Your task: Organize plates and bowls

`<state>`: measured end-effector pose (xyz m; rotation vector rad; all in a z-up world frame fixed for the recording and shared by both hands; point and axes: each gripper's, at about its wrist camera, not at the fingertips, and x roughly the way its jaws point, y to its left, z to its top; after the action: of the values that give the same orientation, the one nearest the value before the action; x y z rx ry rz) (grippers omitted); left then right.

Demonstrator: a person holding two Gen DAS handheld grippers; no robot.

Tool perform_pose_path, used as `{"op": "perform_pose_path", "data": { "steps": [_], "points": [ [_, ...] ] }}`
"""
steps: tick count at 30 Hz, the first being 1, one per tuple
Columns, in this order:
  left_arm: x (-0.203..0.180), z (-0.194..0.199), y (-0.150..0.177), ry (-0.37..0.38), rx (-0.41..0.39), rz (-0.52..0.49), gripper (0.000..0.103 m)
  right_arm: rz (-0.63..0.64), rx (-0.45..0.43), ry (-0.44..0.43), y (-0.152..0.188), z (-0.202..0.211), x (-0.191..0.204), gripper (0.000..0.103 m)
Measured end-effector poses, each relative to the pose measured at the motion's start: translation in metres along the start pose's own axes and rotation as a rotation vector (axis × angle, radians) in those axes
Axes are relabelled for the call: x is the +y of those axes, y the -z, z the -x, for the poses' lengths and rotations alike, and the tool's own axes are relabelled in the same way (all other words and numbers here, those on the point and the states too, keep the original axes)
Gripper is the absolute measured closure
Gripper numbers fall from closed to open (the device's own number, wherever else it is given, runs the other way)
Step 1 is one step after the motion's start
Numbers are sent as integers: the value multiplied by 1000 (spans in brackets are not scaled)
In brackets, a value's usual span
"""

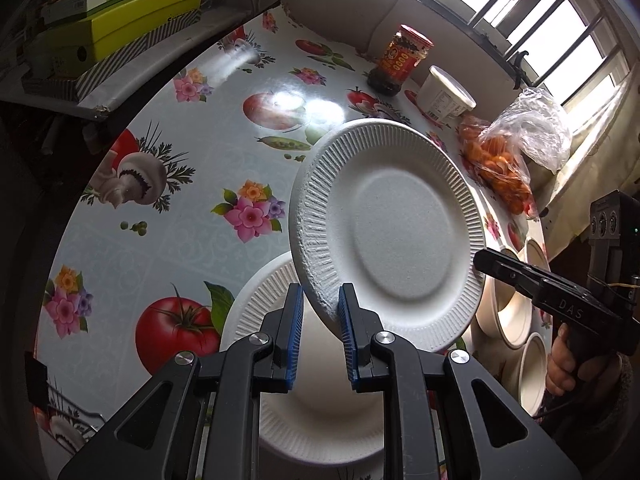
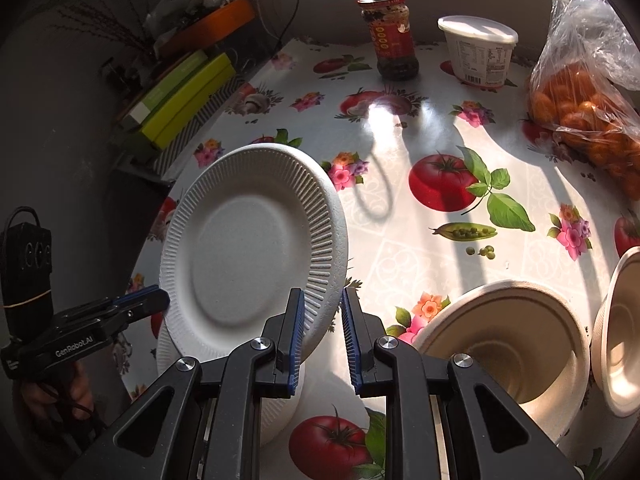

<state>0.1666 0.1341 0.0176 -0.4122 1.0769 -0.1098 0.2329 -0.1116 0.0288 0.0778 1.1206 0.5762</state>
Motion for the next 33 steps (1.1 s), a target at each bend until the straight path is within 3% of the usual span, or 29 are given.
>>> {"op": "perform_pose_path", "data": {
  "steps": [13, 33],
  "points": [
    [22, 10, 33, -11, 13, 22, 84, 9, 37, -10, 34, -11, 21, 84],
    [25, 16, 63, -66, 21, -11, 84, 0, 72, -25, 70, -18, 30, 84]
  ]
}}
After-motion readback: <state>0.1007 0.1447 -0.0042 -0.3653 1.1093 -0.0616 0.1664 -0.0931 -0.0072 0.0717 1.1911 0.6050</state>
